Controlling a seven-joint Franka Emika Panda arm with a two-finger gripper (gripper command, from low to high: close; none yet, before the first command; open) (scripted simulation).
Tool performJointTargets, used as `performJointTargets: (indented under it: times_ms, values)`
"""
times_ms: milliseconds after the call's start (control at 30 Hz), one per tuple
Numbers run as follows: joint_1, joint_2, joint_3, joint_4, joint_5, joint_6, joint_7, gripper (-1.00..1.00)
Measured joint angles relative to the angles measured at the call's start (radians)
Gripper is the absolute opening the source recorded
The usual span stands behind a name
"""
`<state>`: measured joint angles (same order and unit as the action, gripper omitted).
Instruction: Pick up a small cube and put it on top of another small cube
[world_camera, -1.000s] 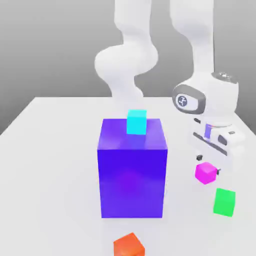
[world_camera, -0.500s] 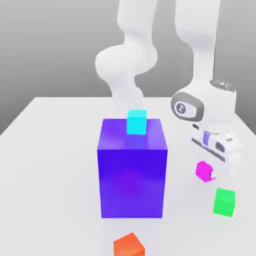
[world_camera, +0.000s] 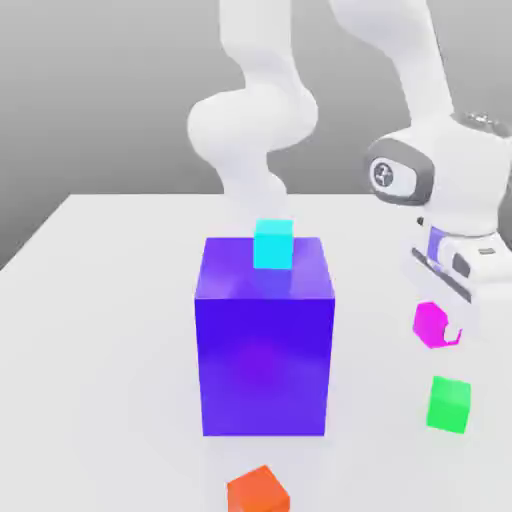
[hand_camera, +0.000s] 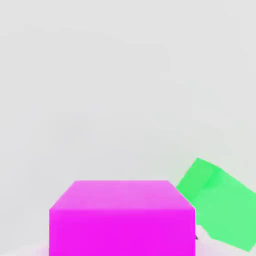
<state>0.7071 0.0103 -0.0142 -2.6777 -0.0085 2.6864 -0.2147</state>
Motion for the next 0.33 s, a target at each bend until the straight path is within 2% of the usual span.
performJointTargets:
  times_ms: [67,200,233,333]
  values:
    - [-0.023,0.032,-0.009,0.051,0.01,-0.019,0.026,-1.0]
    - [-0.023,0.161,-0.005,0.073,0.02,0.087,0.03,-1.0]
    - [-0.024,0.19,-0.005,0.075,0.021,0.115,0.029,1.0]
    - [-0.024,0.19,-0.005,0.075,0.021,0.115,0.029,1.0]
